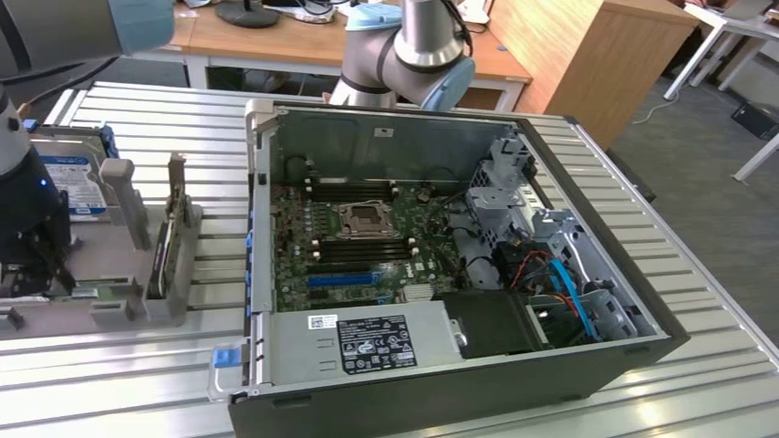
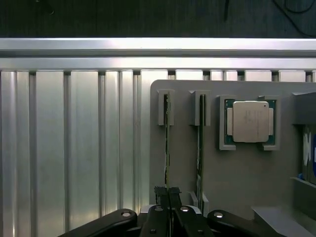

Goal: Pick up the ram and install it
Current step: 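Pick up the ram and move it above insertion slot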

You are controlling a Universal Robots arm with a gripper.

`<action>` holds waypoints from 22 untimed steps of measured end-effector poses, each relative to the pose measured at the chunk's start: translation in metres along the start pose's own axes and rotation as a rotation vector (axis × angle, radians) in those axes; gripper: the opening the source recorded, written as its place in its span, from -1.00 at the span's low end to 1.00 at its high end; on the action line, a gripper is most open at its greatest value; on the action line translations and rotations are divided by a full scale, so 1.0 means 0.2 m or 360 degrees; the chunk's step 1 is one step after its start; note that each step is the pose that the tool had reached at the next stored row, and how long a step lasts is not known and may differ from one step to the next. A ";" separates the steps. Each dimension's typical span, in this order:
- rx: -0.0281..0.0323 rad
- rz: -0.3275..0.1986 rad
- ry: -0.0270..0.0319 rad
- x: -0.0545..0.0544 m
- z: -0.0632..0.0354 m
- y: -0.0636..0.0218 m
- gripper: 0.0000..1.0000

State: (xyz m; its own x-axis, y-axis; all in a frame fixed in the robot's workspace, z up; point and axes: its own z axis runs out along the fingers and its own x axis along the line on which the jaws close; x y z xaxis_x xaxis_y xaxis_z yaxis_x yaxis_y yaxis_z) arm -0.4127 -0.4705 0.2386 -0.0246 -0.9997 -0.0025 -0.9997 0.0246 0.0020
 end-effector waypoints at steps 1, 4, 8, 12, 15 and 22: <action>-0.00002 0.0000 0.00000 0.00 -0.014 0.000 -0.76; -0.00001 0.0000 0.00000 0.00 -0.055 0.000 -0.76; -0.00001 0.0000 0.00000 0.00 -0.107 0.000 -0.76; -0.00001 0.0000 0.00000 0.00 -0.162 0.000 -0.76; -0.00001 0.0000 0.00000 0.00 -0.203 0.000 -0.76; 0.00000 0.0000 -0.00001 0.00 -0.296 0.001 -0.76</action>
State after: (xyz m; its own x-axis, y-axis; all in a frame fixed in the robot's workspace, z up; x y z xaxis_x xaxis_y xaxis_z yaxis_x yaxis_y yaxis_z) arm -0.4126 -0.4705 0.2977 -0.0245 -0.9997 -0.0025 -0.9997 0.0245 0.0020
